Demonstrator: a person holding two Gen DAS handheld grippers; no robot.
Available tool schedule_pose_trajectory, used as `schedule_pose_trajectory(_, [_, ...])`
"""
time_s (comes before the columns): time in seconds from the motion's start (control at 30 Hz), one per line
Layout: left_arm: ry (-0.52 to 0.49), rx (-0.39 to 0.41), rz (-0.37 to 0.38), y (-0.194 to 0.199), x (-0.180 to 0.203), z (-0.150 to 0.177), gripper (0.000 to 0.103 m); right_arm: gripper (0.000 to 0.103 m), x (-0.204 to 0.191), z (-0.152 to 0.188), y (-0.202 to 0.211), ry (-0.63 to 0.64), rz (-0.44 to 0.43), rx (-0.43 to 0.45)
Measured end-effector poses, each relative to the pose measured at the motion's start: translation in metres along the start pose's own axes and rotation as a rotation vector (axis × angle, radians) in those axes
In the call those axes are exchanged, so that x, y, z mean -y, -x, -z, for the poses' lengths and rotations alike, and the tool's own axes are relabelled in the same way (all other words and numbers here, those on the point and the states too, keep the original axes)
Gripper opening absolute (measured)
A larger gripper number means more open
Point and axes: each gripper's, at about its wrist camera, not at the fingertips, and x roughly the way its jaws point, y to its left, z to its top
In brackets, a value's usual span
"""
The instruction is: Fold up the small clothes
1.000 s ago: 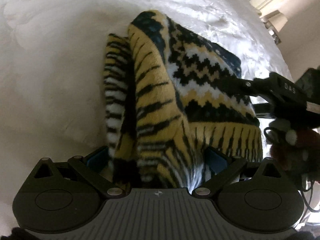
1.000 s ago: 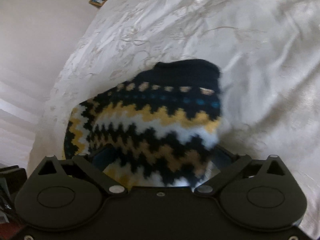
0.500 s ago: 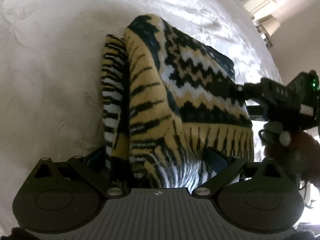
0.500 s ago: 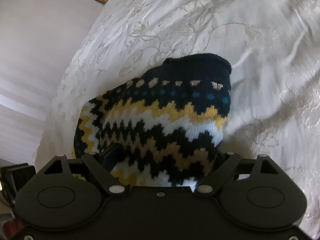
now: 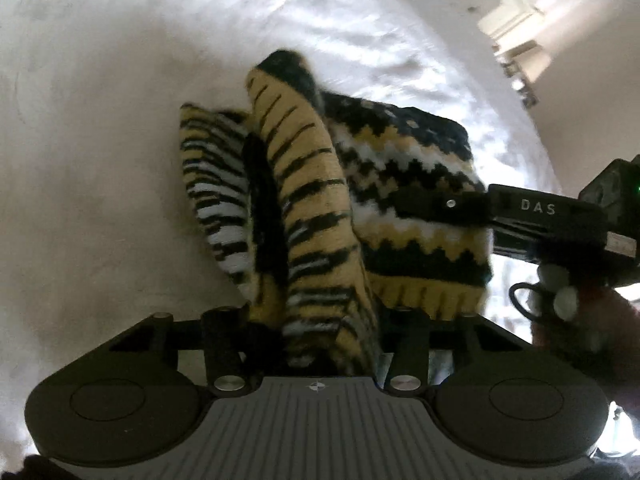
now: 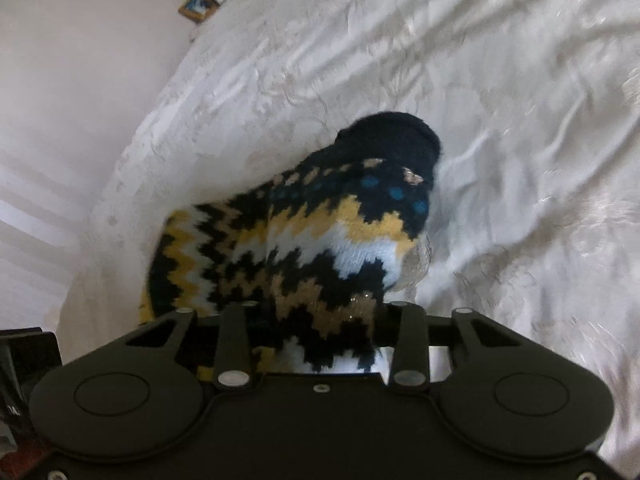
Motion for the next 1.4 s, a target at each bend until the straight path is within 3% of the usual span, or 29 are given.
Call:
schedule_pose_trajectory(0.17, [-0.057, 0.02, 0.063, 0.029, 0.038, 0.012, 0.044, 0.047, -0.025, 0.012, 0.038, -0.015, -0.011, 0.07])
schedule_pose_trajectory(0.33, [-0.073, 0.004, 0.12, 0.048, 0.066, 0.046, 0.044, 0.047, -0.032, 0.02, 0.08, -0.04, -0.024, 0.117])
schedule_pose_trajectory(0.6, [-0.095, -0.092, 0.108, 0.035, 0.089, 0.115, 0.044, 0.047, -0.014, 0.046, 0.086, -0.036, -0.044, 0.066])
schedule_pose_trajectory(0.7, [-0.113, -0.1, 0.039, 0.024, 0.089, 0.135, 0.045, 0.053, -0.003, 0.056, 0.074, -0.006, -0.053, 0.032])
schedule_pose_trajectory(0.8, [-0.115, -0.095, -0.127, 0.014, 0.078, 0.152, 0.048, 0.06, 0.012, 0.063, 0.055, 0.042, 0.062, 0.004])
schedule_pose_trajectory(0.87, [-0.077, -0.077, -0.2, 0.012, 0.064, 0.161, 0.07, 0.068, 0.028, 0.061, 0.049, 0.018, 0.138, 0.003])
schedule_pose_trajectory(0.93, [-0.042, -0.058, -0.217, 0.016, 0.057, 0.164, 0.071, 0.072, 0.041, 0.054, 0.052, -0.029, 0.129, 0.029])
schedule_pose_trajectory(1.03, [-0.076, -0.03, -0.247, 0.029, 0.064, 0.167, 0.07, 0.072, 0.044, 0.048, 0.061, -0.016, 0.11, 0.068])
schedule_pose_trajectory(1.1, [-0.104, 0.035, -0.262, 0.052, 0.081, 0.176, 0.07, 0.073, 0.043, 0.049, 0.072, -0.001, 0.11, 0.102])
schedule_pose_trajectory(1.2, [-0.166, 0.145, -0.278, 0.07, 0.102, 0.162, 0.07, 0.077, 0.045, 0.052, 0.093, 0.003, 0.091, 0.174])
schedule_pose_trajectory(1.4, [-0.224, 0.217, -0.348, 0.027, 0.127, 0.118, 0.07, 0.077, 0.053, 0.039, 0.085, 0.009, 0.115, 0.186])
